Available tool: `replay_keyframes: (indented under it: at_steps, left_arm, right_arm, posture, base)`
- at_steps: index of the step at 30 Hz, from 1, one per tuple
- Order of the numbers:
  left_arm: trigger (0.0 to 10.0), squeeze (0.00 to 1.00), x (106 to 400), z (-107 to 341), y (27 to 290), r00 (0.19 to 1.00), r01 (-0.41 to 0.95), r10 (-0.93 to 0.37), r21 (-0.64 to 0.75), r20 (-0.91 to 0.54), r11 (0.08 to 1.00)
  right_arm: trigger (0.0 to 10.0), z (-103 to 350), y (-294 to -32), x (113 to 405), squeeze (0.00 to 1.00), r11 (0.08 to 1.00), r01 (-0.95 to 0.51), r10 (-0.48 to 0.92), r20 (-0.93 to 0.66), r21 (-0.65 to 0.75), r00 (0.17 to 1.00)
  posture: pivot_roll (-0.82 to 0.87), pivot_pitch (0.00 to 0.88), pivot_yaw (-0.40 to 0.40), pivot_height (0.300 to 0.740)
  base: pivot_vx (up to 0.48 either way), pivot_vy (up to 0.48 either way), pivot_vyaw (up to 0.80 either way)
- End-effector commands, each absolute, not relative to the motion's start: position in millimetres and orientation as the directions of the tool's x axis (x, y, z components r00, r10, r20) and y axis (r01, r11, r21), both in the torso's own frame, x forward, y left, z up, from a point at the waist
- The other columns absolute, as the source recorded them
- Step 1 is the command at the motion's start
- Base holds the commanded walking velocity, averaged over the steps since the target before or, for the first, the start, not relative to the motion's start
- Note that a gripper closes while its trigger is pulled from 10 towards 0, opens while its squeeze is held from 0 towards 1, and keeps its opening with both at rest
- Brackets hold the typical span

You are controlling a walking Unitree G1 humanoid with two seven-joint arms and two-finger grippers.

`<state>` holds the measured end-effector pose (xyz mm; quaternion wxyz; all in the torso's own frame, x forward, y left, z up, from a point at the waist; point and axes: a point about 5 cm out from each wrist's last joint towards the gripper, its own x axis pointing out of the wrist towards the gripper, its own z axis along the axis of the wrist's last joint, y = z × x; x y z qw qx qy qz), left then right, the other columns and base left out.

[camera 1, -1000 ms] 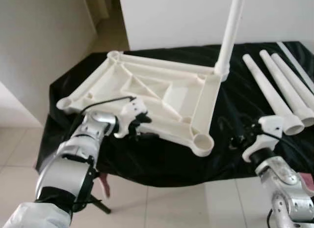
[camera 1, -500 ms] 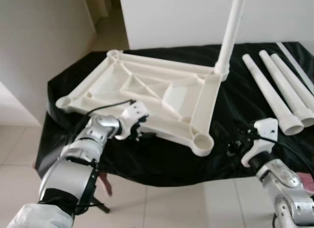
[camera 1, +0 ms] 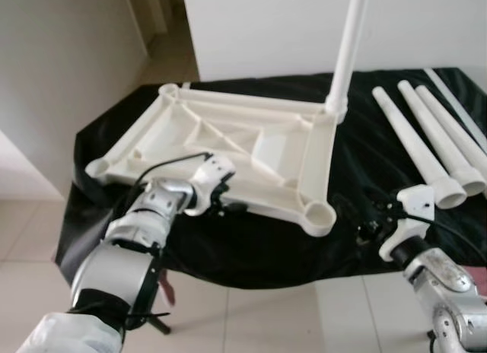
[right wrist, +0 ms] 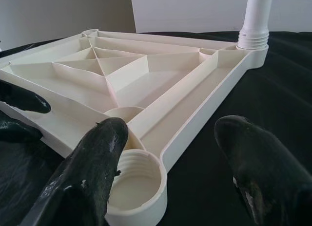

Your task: Building children table

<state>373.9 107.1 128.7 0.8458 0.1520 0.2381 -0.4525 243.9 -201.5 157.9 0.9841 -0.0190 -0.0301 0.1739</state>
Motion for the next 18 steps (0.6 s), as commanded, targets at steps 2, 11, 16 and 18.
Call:
replay_keyframes:
  at_steps: [2, 11, 16, 18]
  left_arm:
    - [10.0, 0.0, 360.6, 97.3, 116.0, 0.452, 0.79, -0.638, -0.051, -0.623, 0.61]
    - [10.0, 0.0, 345.0, 107.1, 103.5, 0.318, 0.924, -0.694, 0.047, -0.646, 0.379]
    - [10.0, 0.0, 334.7, 128.2, 94.8, 0.205, 0.977, -0.766, 0.079, -0.609, 0.199]
    - [10.0, 0.0, 341.0, 134.0, 95.6, 0.239, 0.969, -0.764, 0.1, -0.599, 0.226]
  right_arm:
    - [10.0, 158.6, -200.2, 244.9, 0.0, 0.934, -0.355, 0.357, 0.049, -0.043, 0.933]
    - [10.0, 160.3, -202.1, 250.4, 0.0, 0.932, -0.359, 0.361, 0.053, -0.051, 0.931]
    - [10.0, 162.5, -202.5, 255.8, 0.0, 0.932, -0.357, 0.361, 0.061, -0.061, 0.931]
    - [10.0, 163.0, -202.3, 257.0, 0.0, 0.932, -0.357, 0.361, 0.063, -0.063, 0.931]
  posture:
    - [-0.13, 0.034, 0.07, 0.74]
    - [-0.11, 0.043, 0.07, 0.74]
    - [-0.1, 0.048, 0.068, 0.74]
    - [-0.1, 0.047, 0.069, 0.74]
  base:
    - [0.0, 0.0, 0.0]
    - [0.0, 0.0, 0.0]
    - [0.0, 0.0, 0.0]
    - [0.0, 0.0, 0.0]
